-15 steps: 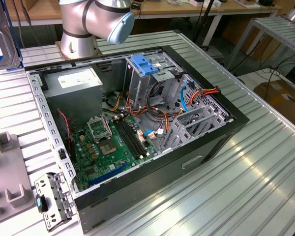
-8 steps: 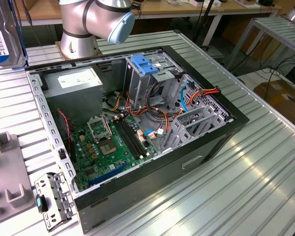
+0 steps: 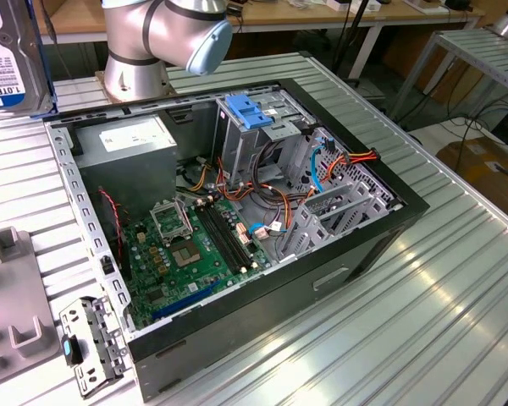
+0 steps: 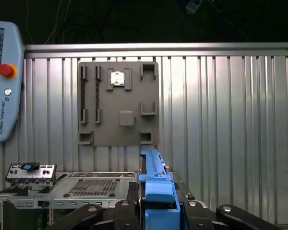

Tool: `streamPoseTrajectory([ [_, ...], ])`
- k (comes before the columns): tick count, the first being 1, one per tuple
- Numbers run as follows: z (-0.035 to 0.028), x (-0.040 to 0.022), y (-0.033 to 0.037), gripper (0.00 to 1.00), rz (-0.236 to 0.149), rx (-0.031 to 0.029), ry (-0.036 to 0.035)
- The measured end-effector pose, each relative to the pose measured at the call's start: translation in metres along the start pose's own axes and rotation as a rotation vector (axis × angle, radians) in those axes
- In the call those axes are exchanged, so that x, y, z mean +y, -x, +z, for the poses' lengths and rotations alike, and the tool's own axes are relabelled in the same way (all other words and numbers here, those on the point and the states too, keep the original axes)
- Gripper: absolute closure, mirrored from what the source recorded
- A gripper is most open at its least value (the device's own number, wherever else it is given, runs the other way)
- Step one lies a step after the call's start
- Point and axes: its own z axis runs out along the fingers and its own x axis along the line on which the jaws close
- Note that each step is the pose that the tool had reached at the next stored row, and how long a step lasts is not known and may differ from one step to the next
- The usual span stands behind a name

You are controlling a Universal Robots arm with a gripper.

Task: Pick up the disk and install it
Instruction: 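Pick up the disk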

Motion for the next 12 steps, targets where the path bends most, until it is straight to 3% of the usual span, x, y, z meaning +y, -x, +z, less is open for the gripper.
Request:
streamPoseTrajectory([
  [6, -0.0002, -0.0079, 0.0002, 0.63, 0.000, 0.0000, 0.0000],
  [12, -0.0003, -0.0114, 0.0003, 0.63, 0.000, 0.0000, 0.0000],
])
